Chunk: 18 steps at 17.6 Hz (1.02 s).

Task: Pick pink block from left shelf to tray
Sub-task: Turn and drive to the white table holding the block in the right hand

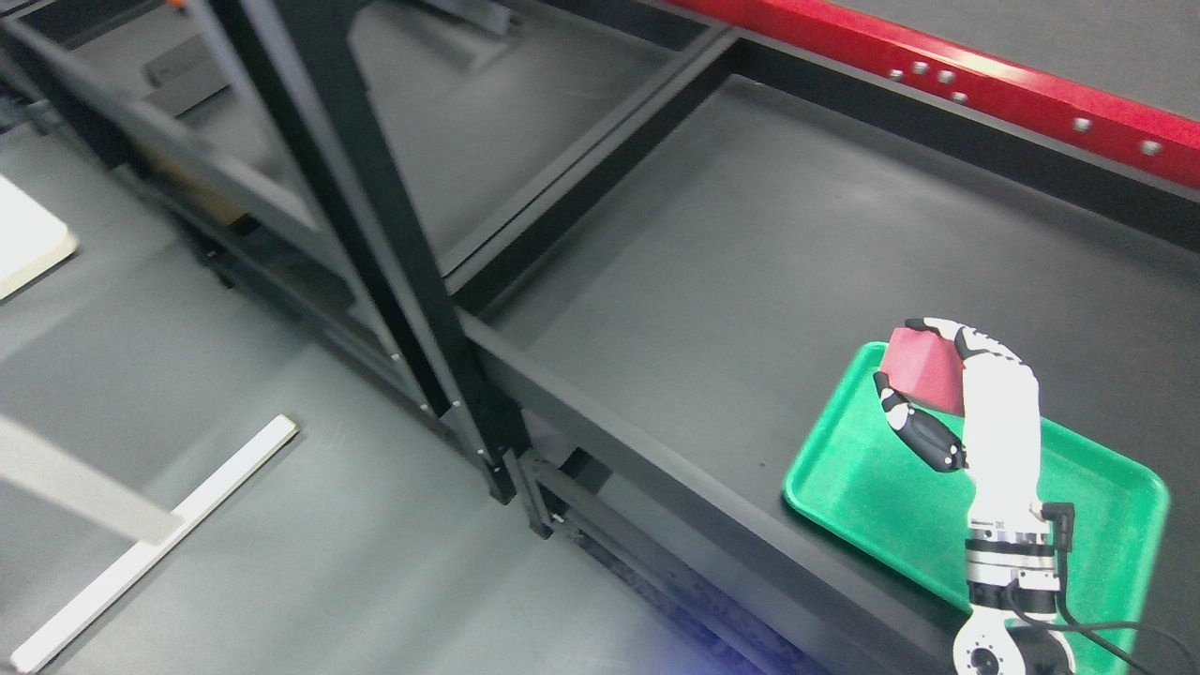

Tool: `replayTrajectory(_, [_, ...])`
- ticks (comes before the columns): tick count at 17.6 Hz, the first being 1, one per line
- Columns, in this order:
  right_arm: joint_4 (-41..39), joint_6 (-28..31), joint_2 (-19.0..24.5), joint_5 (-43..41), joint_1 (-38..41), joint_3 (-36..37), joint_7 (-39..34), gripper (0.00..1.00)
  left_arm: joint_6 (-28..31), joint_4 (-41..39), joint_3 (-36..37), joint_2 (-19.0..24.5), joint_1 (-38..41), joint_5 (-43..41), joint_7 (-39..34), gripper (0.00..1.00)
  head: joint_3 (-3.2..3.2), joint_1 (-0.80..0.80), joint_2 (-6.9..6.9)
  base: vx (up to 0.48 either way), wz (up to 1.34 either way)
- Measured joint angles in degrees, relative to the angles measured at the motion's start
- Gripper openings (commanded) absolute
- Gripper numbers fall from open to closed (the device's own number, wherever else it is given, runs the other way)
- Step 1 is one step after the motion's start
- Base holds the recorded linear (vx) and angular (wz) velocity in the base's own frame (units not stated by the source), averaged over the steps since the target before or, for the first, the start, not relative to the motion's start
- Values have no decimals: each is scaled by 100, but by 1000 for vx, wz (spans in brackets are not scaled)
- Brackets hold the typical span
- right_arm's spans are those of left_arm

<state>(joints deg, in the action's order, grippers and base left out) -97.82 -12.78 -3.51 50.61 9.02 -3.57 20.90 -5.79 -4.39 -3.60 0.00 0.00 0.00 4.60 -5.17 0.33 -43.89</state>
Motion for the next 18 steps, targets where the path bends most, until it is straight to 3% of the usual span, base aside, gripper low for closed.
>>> replayTrajectory(18, [-60, -38, 1, -178, 29, 20, 0, 4, 0, 0, 0, 0, 1, 0, 0, 100, 0, 0, -1, -82, 741])
